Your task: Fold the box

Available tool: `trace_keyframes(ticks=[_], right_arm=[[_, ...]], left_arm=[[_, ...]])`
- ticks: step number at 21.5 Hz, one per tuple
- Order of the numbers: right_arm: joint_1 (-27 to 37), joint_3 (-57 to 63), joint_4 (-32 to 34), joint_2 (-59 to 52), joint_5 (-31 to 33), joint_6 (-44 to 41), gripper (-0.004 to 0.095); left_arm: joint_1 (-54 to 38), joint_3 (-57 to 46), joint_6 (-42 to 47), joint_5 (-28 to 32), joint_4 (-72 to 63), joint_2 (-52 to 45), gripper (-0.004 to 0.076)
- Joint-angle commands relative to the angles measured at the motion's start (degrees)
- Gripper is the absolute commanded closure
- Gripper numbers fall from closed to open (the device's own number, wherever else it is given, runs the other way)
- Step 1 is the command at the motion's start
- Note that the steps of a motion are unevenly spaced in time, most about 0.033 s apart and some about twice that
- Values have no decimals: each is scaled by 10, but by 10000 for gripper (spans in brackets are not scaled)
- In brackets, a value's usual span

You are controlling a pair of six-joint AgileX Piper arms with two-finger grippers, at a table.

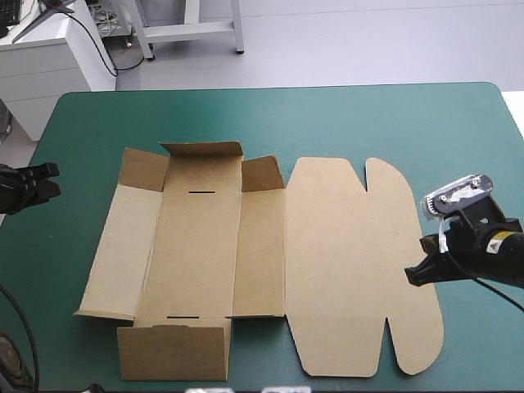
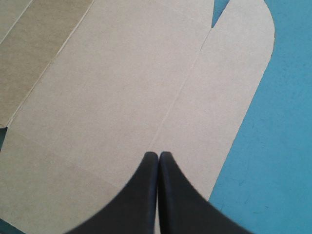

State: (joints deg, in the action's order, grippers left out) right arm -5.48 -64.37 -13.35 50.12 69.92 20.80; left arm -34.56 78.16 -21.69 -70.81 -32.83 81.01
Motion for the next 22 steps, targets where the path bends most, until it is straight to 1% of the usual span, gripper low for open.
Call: trace_keyframes(ticks=[1, 2, 3, 4, 6, 8, 10, 12, 13, 15, 22], right_arm=[[4, 4, -16, -27, -38, 7, 925], [4, 8, -17, -32, -38, 7, 925], [4, 8, -17, -33, -38, 7, 925], [4, 9, -17, -33, -37, 7, 925], [4, 11, -17, -33, -37, 7, 925], [4, 16, -20, -33, -41, 7, 927], [4, 16, -20, -33, -44, 8, 927], [4, 16, -21, -33, -46, 15, 927], [4, 16, -21, -33, -47, 15, 927], [4, 16, -21, -33, -49, 18, 927], [4, 16, -27, -33, -52, 21, 927]], left_arm=[[0, 12, 5, -35, -20, -15, 244], [0, 11, 5, -35, -6, -15, 73], [0, 11, 5, -35, -2, -15, 11], [0, 9, 5, -35, -2, -15, -11], [0, -1, -11, -35, -10, -11, -4], [0, -29, -44, -35, -49, 2, -3], [0, -64, -46, -35, -42, 24, -3], [0, -108, -62, -25, -36, 47, -3], [0, -116, -73, -29, -37, 55, -3], [-1, -134, -74, -38, -35, 68, -3], [-1, -208, -83, -38, -24, 83, -3]])
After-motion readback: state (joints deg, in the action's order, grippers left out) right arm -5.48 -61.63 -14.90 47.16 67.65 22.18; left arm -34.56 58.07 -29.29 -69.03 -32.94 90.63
